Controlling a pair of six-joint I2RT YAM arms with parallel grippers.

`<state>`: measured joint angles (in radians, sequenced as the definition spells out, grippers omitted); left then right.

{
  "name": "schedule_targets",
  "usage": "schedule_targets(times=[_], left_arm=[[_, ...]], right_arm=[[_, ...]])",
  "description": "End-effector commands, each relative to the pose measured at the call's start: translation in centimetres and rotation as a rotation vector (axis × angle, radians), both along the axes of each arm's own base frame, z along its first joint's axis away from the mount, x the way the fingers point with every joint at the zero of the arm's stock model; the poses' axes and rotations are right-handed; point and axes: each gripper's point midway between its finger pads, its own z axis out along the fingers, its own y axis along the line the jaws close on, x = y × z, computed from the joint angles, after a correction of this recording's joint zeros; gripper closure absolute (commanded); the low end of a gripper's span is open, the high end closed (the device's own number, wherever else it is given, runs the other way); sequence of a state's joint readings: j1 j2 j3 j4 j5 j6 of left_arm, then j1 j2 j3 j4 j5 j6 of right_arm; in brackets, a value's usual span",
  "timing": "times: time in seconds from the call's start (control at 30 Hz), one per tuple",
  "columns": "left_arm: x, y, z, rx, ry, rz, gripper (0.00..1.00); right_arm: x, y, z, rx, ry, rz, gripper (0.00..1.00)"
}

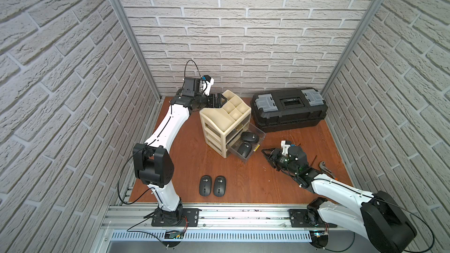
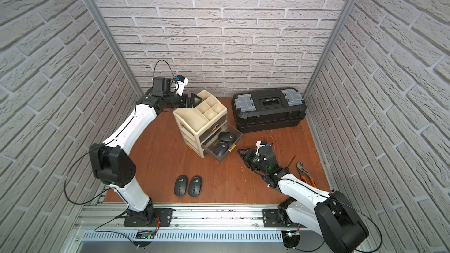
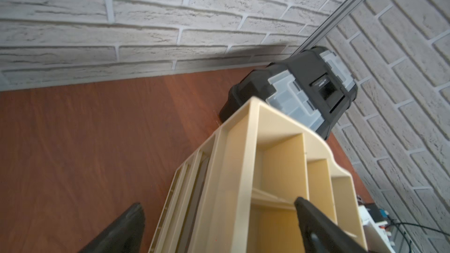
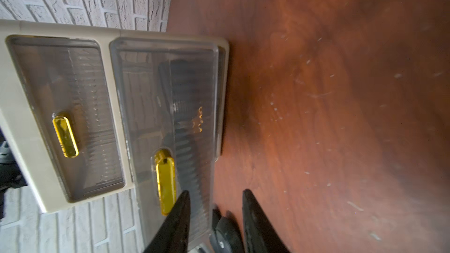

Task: Take the mice out of the drawer
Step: Pick up the mouse from the drawer.

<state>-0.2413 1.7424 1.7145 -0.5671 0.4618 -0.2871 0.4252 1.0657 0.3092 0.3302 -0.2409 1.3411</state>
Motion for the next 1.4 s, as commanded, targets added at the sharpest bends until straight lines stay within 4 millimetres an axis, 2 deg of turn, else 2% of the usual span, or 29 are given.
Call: schedule_targets(times=[0.0, 0.07, 0.23, 0.33, 0.57, 0.67, 0.93, 1.37], left_arm=[[-1.7, 1.1, 0.9, 0.091, 0.037, -0.009, 0.02], [-2.6, 0.8, 2.9, 0.133, -0.008, -0.018, 0.02], [-5.7, -1.6, 5.4, 0.254, -0.069, -0.065, 0.02], [-7.8, -3.3, 5.9, 0.302, -0.081, -0.108, 0.04], [-12.5, -7.8, 3.6, 0.413, -0.02, -0.226, 0.15], [-13.9, -9.6, 2.3, 0.418, 0.006, -0.248, 0.17], [-15.2, -12.1, -0.5, 0.391, 0.074, -0.244, 0.19], [-15.4, -12.7, -4.6, 0.496, 0.124, -0.17, 0.25]], right_arm=[[-0.2, -1.2, -0.3, -0.09, 0.011, 0.024, 0.69], [0.0, -1.3, -0.5, -0.097, 0.017, 0.041, 0.74], [1.2, -1.0, -1.0, -0.065, 0.0, 0.065, 0.97], [2.2, -0.2, -0.7, -0.045, -0.029, 0.095, 0.97], [4.4, 1.0, -0.7, 0.009, -0.072, 0.113, 0.97], [5.4, 1.9, -0.3, 0.069, -0.099, 0.13, 0.97], [6.8, 2.8, -0.4, 0.191, -0.15, 0.116, 0.97], [6.8, 3.1, -0.8, 0.242, -0.147, 0.119, 0.97]])
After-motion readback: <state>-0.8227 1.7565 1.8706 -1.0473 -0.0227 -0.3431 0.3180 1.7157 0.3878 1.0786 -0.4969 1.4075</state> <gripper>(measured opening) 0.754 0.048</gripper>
